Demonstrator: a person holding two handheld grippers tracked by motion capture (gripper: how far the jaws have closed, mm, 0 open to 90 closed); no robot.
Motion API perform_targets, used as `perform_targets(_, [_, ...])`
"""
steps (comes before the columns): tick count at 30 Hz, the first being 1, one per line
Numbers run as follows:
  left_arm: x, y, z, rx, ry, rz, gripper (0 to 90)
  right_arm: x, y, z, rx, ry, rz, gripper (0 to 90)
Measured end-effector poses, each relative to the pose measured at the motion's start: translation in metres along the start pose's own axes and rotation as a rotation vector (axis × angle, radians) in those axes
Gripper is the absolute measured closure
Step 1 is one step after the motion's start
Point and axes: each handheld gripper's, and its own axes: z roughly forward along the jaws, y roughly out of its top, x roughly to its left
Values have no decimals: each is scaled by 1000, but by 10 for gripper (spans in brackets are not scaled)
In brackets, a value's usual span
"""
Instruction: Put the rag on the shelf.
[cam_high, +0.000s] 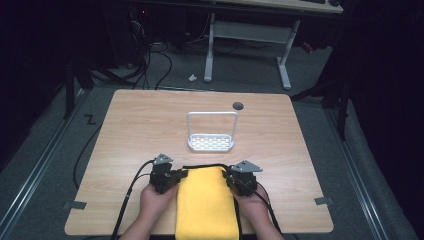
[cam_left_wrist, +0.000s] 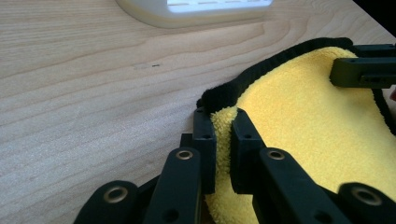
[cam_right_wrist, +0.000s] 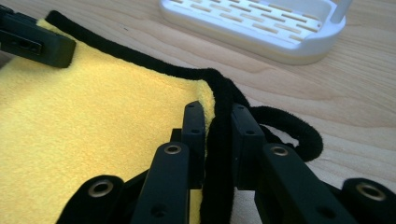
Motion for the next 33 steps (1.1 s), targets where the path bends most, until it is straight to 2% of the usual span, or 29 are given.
perform_targets(5, [-4, 0, -2, -27, 22, 33, 832, 0, 4, -9, -29, 15, 18, 801])
perform_targets(10, [-11, 4, -10, -85, 38, 47, 833, 4, 8, -13, -46, 0, -6, 803])
perform_targets(14, [-20, 10, -18, -117, 60, 90, 833, 6, 13, -19, -74, -7, -32, 803])
perform_targets(17, [-25, 15, -25, -145, 50, 103, 834, 7, 17, -26, -106, -8, -38, 803])
perform_targets(18, [-26, 17, -28, -154, 50, 98, 833, 7, 18, -28, -116, -10, -36, 803])
perform_targets(20, [-27, 22, -33, -169, 18, 72, 833, 7, 20, -32, -131, -18, -39, 803])
perform_targets(26, [-35, 35, -40, -205, 48, 125, 834, 5, 28, -39, -180, -27, -31, 802])
perform_targets(33, [-39, 48, -46, -264, 41, 138, 834, 5, 42, -48, -233, -49, -58, 801])
